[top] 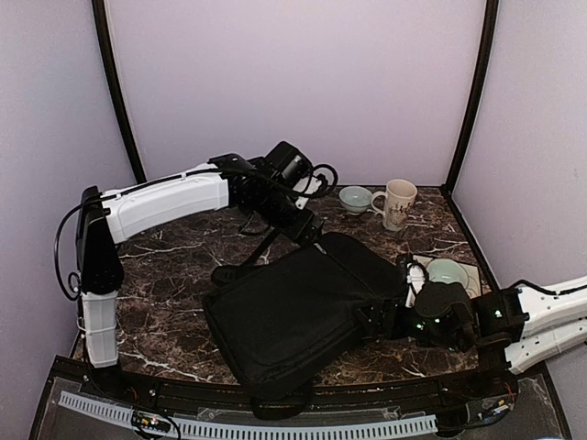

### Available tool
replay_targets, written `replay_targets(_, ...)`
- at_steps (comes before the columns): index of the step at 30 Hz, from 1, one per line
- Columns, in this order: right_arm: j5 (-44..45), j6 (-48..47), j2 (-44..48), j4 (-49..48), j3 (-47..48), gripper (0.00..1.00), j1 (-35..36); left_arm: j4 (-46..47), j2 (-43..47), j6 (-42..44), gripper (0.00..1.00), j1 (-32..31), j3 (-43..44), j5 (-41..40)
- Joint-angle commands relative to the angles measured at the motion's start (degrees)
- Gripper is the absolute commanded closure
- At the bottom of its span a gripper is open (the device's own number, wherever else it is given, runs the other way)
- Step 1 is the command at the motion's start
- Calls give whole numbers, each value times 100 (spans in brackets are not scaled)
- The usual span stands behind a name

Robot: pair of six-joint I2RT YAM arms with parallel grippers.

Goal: Pack the student bag
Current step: Zip the second largest pocket of the bag in the student bag, then set down the student bag at the center of the board, then reset both arms

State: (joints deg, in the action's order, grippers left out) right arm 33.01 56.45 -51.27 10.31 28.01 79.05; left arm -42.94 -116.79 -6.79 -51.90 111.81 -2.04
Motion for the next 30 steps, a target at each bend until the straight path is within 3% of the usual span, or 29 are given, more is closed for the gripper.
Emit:
replay_targets(1,920,-510,56,368,736,12,-327,511,1270,-52,7,22,-733,-926)
replay_targets(3,1062,-773,118,444,969,12,-564,717,1769,-34,3,29,-1259,-1479)
replay_targets(8,1510,-1414,169,466,1359,11,-1126,1509,3207,-20,2,384,-2916,-2665)
replay_targets(14,1990,-2206,23,456,1603,11,-1964,2958,4716,-29,2,1826,-5138,-3159)
replay_targets(17,2018,-2578,-102,-82,1434,11,-2465,3732,5180,66,1,2493,-6164,-3256)
replay_targets(23,2055,-3746,-287,-1850,689,11,-3314,5273,5156,159,2,3750,-7367,-3105)
replay_targets(30,872,-3885,-293,-1884,459,10,-4990,9279,4182,1279,1,4191,-8973,-2592)
